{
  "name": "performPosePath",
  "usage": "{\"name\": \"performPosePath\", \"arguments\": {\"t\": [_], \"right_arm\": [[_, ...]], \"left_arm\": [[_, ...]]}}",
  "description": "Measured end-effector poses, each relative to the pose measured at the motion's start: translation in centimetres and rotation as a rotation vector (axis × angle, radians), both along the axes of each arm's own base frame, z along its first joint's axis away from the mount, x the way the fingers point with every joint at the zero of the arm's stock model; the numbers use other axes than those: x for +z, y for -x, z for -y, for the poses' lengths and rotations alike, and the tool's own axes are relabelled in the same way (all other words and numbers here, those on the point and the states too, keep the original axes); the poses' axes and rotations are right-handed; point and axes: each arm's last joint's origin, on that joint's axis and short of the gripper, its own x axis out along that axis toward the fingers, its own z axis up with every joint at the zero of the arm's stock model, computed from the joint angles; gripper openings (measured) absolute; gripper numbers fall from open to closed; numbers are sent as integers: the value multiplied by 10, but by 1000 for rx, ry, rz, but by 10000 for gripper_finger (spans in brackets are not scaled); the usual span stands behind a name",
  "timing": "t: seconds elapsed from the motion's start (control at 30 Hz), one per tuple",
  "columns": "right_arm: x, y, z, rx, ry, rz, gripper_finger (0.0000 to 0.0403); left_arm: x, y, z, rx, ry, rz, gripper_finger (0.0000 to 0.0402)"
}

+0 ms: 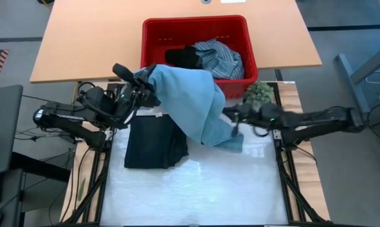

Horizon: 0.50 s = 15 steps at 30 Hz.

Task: Fold Laundry from Bin
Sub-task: Fold the light blue pants

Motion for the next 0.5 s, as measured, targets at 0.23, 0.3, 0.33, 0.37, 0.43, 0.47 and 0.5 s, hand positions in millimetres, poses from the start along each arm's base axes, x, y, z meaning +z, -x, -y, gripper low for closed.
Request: {"name": "performPosePath", "arguments": {"t": [0.23, 0.3, 0.33, 0.37, 0.43, 0.47, 0.5], "right_arm": [[-17, -43, 30, 220, -64, 148, 22], [-30, -59, 35, 247, -73, 117, 19], [-33, -68, 36, 271, -78, 119, 18], [-34, -77, 37, 297, -79, 138, 18], [-40, -94, 39, 354, -104, 141, 19], [-43, -103, 40, 377, -117, 136, 20], [-46, -112, 41, 386, -126, 125, 20]], "left_arm": [[1, 0, -2, -10, 11, 33, 1], [0, 0, -2, -14, 20, 43, 1], [0, 0, -3, -13, 25, 50, 1], [0, 0, -5, -9, 28, 55, 1], [0, -1, -8, 0, 32, 59, 2], [0, -1, -10, 7, 34, 59, 2], [-1, -1, -12, 14, 34, 56, 2]]}}
